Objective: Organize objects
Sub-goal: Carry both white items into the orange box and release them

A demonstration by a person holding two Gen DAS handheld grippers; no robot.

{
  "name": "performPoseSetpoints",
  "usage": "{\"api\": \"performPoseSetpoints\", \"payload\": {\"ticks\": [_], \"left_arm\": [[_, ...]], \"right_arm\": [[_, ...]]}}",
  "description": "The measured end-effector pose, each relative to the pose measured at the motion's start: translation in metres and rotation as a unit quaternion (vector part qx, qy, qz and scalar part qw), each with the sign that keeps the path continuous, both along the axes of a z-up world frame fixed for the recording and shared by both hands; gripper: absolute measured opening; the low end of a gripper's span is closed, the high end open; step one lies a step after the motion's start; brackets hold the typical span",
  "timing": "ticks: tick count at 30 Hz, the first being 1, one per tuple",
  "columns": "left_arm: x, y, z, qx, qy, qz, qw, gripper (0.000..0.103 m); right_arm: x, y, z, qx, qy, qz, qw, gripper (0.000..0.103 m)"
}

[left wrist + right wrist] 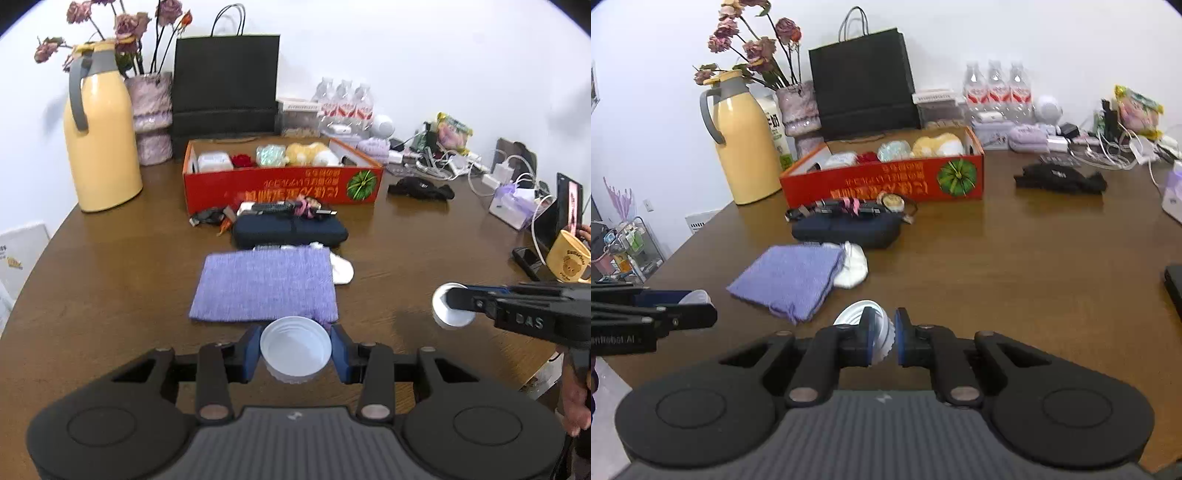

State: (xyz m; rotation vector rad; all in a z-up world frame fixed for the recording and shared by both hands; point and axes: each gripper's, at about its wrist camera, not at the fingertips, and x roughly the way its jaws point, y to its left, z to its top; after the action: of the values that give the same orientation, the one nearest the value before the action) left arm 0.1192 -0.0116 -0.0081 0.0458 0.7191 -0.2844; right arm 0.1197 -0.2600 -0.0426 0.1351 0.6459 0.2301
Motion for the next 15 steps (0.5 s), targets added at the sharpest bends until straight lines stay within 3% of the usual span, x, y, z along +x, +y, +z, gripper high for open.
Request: {"api": "performPoseSetpoints", "payload": {"ticks": [8,12,15], "left_arm": [[0.036,0.000,0.026,0.005,-0.035,-0.011,0.9993,0.039],[0.110,-0.005,0.047,-0.010,-0.046,-0.019,0.9987,0.039],[0.178,-0.012,0.052,-0.020,-0.030,-0.013,0.9993,0.039]], "right_arm": [[0.027,-0.003,0.025,-0.006,-0.037,0.017,0.999,0.012],[0.080,-0.005,0.051,-0.017,-0.076,0.023,0.997,0.012],[0.149,-0.005,0.065,-0.023,-0.079,0.029,0.996,0.012]]}}
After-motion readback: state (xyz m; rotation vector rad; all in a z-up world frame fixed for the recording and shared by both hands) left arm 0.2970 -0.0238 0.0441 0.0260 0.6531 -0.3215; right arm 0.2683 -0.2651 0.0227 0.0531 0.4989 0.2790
